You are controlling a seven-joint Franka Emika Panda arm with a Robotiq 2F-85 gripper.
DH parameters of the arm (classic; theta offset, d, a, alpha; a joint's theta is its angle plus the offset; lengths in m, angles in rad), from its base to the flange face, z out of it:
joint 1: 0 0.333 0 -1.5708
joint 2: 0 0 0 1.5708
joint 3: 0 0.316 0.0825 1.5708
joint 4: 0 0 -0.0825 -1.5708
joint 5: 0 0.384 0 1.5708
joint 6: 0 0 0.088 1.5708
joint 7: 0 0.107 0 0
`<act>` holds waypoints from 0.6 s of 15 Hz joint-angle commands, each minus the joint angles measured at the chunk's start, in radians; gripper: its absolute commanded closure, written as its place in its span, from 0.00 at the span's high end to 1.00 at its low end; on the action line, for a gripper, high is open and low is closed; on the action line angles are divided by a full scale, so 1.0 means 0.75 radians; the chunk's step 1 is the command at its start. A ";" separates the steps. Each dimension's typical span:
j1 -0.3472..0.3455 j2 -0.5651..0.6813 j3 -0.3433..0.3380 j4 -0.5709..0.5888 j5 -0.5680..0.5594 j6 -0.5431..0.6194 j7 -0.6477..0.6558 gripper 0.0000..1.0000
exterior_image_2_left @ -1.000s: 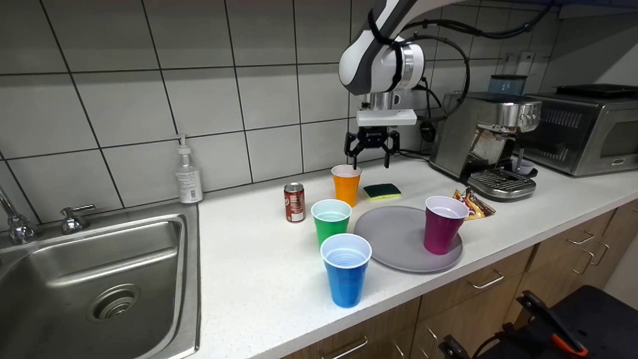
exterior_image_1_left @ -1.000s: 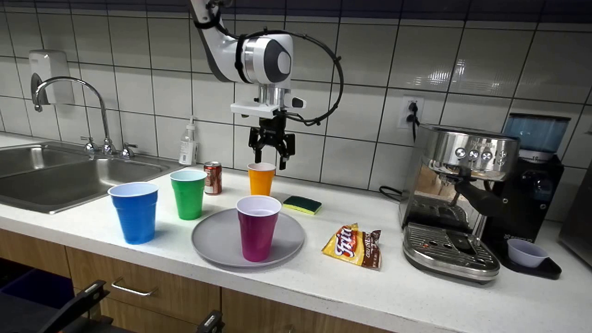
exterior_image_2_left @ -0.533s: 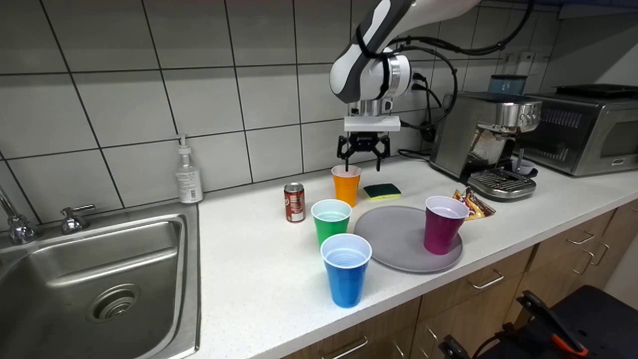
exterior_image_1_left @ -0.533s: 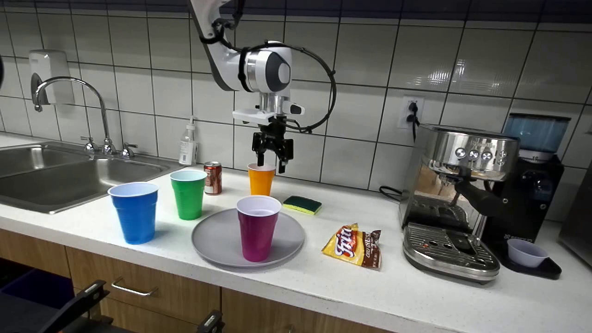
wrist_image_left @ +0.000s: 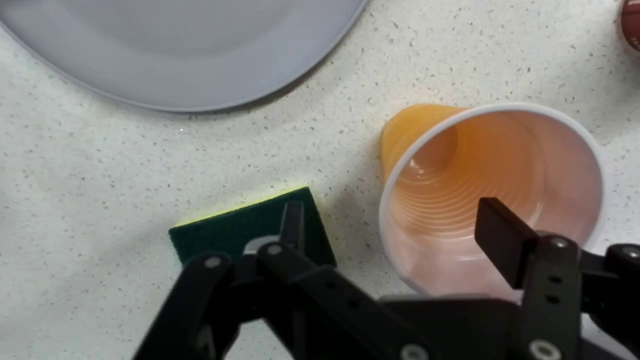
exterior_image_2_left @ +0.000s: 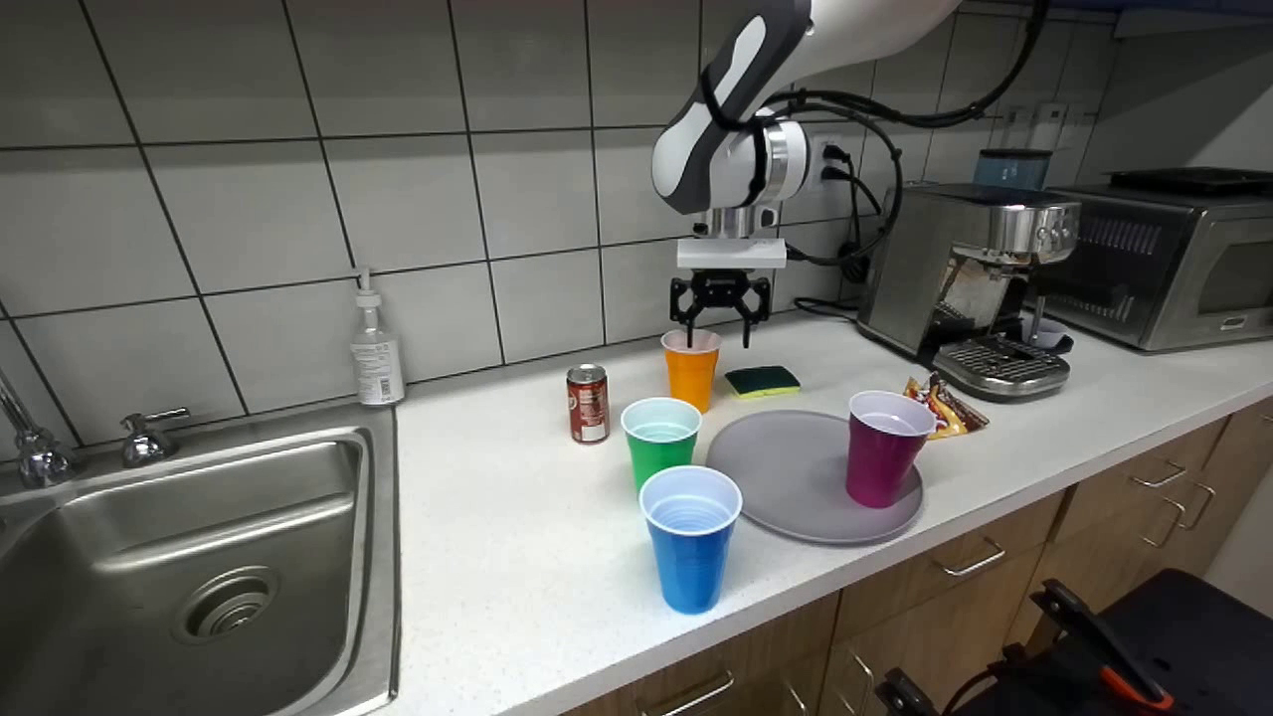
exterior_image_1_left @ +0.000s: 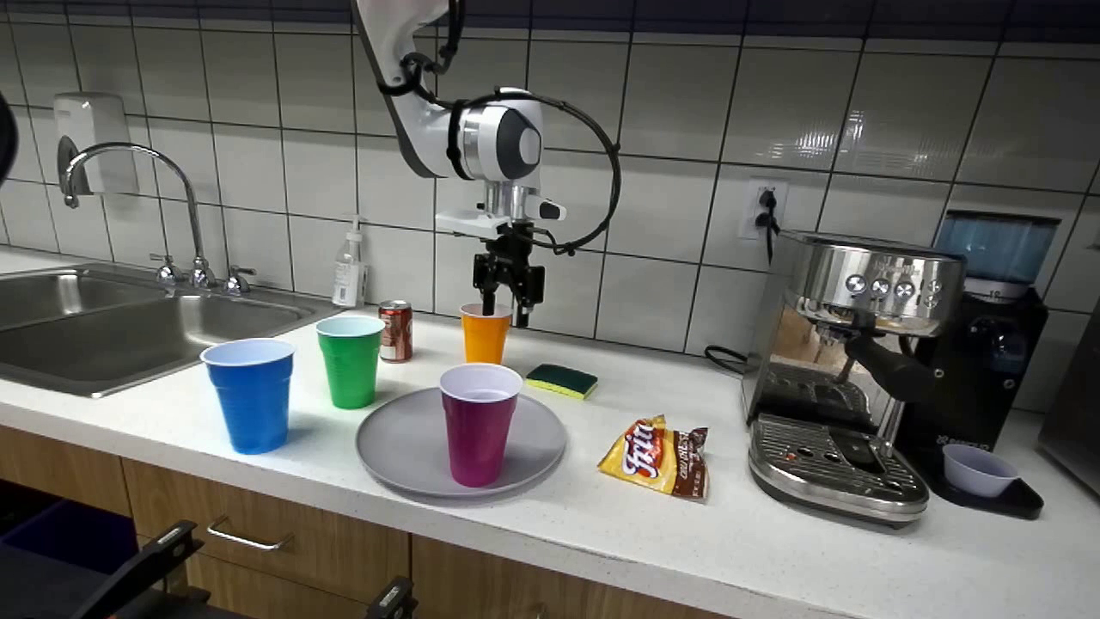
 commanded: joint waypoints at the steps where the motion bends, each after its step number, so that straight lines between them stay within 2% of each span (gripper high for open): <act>1: 0.018 0.034 -0.018 0.074 0.029 -0.064 0.023 0.58; 8: 0.017 0.048 -0.014 0.092 0.044 -0.071 0.016 0.03; 9: 0.018 0.049 -0.014 0.094 0.045 -0.072 0.015 0.00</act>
